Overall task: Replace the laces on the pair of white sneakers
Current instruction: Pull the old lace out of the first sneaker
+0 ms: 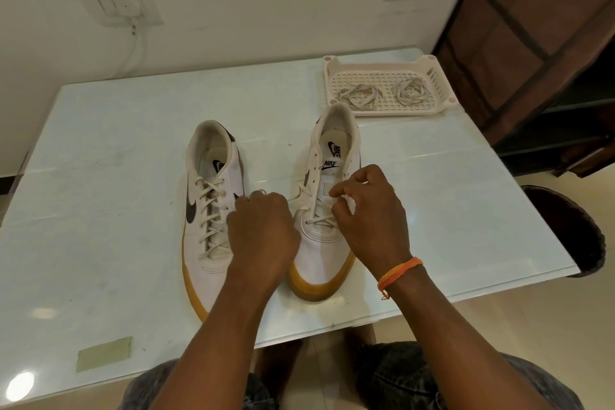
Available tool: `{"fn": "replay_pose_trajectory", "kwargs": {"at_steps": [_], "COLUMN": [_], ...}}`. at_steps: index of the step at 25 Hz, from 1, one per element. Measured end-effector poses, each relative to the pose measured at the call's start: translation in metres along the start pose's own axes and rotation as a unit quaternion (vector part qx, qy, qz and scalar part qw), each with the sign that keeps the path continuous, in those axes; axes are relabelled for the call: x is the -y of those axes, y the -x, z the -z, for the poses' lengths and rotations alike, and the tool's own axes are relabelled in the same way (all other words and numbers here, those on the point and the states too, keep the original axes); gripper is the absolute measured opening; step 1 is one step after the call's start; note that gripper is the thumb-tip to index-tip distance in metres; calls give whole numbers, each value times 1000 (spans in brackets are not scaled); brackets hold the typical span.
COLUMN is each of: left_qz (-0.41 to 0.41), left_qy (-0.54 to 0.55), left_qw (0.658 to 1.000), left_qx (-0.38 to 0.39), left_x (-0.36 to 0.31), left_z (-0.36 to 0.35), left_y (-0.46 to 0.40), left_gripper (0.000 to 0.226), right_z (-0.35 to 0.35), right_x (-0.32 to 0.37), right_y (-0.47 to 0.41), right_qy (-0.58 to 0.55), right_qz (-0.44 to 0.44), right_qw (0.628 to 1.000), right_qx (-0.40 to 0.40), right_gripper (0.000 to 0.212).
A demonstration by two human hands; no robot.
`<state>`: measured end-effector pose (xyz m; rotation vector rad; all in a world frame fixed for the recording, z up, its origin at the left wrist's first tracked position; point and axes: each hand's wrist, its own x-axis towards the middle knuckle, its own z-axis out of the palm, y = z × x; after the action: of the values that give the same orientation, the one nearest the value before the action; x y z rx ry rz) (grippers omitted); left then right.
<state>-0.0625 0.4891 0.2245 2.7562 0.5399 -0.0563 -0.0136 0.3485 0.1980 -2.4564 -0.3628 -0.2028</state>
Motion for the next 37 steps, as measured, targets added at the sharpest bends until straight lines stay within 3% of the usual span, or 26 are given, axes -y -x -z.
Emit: {"fn": "replay_pose_trajectory", "kwargs": {"at_steps": [3,8,11,15,18,20,24,27,29,31,33,35,37], "left_qz": [6,10,4,17,30,38,53,54,51,48,48,47,43], "left_qy": [159,186,178,195,207,225,236,235,221,217,215,215,212], "left_qw": [986,979,982,976,973,967,964,966,971,973,973,974,974], "left_qx": [-42,-80,-71,-90,-100,-112,-110,-92,-74,-69,-65,-62,-64], "left_x": [-10,-16,-18,-26,-33,-35,-38,-38,-39,-38,-38,-38,-38], "left_z": [-10,-19,-26,-30,-29,-29,-30,-29,-26,-26,-25,-27,-29], "left_y": [1,1,3,13,20,22,23,20,18,17,16,15,16], "left_gripper": [19,31,35,29,27,26,26,28,28,29,28,28,28], "right_z": [-9,-8,2,16,20,16,7,14,17,23,33,37,35], "right_x": [-2,-3,0,-10,-9,-8,-12,-7,-17,-37,-52,-52,-36], "right_y": [1,-3,-6,-15,-12,-9,-9,-12,-18,-28,-31,-30,-23], "right_qy": [29,-21,-155,-292,-187,-122,-18,-15,-74,-183,-233,-140,-37], "right_qz": [38,11,-88,-243,-124,-45,-36,-25,-84,-225,-300,-228,-75], "right_qw": [999,998,983,925,974,991,995,996,992,957,925,962,995], "right_qx": [23,58,54,6,-14,33,90,87,58,12,-20,-44,-54], "right_gripper": [14,6,13,18,4,13,9,4,3,10,13,7,26]}}
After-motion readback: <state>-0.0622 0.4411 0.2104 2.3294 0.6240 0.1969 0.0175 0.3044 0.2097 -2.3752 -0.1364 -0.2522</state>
